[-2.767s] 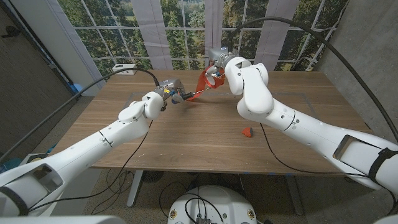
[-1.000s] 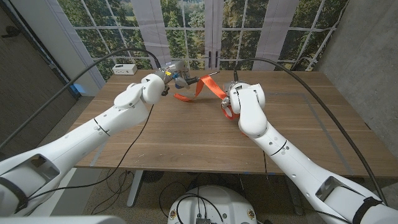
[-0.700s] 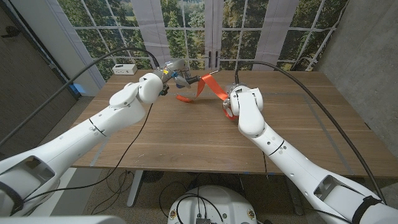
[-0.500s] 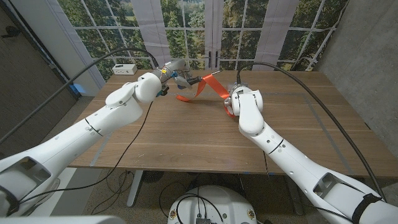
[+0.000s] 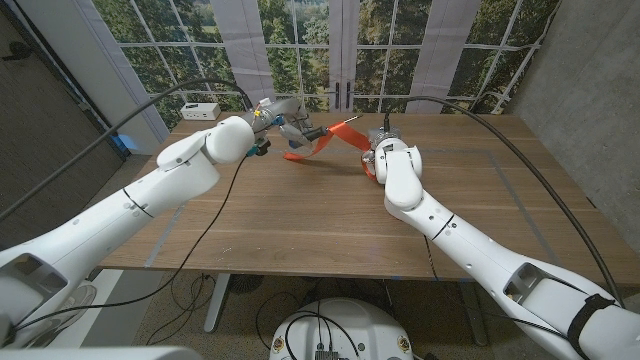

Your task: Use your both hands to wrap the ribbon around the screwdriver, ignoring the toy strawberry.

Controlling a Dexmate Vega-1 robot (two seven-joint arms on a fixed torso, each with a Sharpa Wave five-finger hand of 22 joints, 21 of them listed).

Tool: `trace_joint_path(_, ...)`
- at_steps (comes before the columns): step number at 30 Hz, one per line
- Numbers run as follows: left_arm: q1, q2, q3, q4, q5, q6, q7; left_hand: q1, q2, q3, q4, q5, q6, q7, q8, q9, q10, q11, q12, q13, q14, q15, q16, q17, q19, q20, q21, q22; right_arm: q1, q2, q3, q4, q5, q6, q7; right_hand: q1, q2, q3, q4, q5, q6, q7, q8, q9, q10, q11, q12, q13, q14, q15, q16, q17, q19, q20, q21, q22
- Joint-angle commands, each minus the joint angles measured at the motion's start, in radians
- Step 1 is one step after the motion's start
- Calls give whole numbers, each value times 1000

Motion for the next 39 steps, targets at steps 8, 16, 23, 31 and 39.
trace_joint_path(8,1,55,-7,-5,-107,-51,-78,166,163,27,-1,6,40,-26,-4,6,12,-6,-7,5,166,-253,-2,261,-5,-47,5,3,117,-37,-97,57,155,-70,-171,123,106,1,4,6,156,-58,3,298,80,-73,207,516,14,-164,8,2,-6,-45,13,-4)
trace_joint_path(16,-20,81,12,-13,-113,-47,-137,166,163,29,-1,6,40,-25,-7,6,11,-3,-10,7,166,-253,-4,265,-7,-45,6,3,144,-59,-119,40,192,-80,-211,124,105,-2,5,7,156,-60,0,298,78,-73,209,520,13,-164,9,2,-9,-46,21,-9)
trace_joint_path(23,-12,81,13,3,-120,-89,-130,166,162,30,-1,7,41,-25,-9,6,11,-4,-13,8,165,-252,-7,267,-10,-44,7,3,163,-74,-135,25,215,-73,-252,125,105,-3,7,8,156,-60,-2,300,80,-73,207,515,12,-164,11,2,-12,-46,29,-14)
trace_joint_path(31,-24,76,37,4,-94,-64,-149,167,162,31,-1,7,40,-24,-12,8,12,-4,-15,10,164,-253,-10,271,-12,-44,8,3,172,-91,-137,-11,242,-36,-324,126,105,-5,8,9,156,-62,-5,301,80,-76,208,517,11,-164,13,2,-15,-48,39,-19)
trace_joint_path(39,-54,50,80,39,-63,-56,-185,167,163,33,-1,7,44,-23,-13,9,13,-4,-18,10,165,-253,-11,274,-14,-43,9,3,183,-92,-153,-28,221,-16,-358,128,104,-6,9,10,158,-61,-8,301,79,-75,209,517,9,-164,15,2,-18,-51,49,-25)
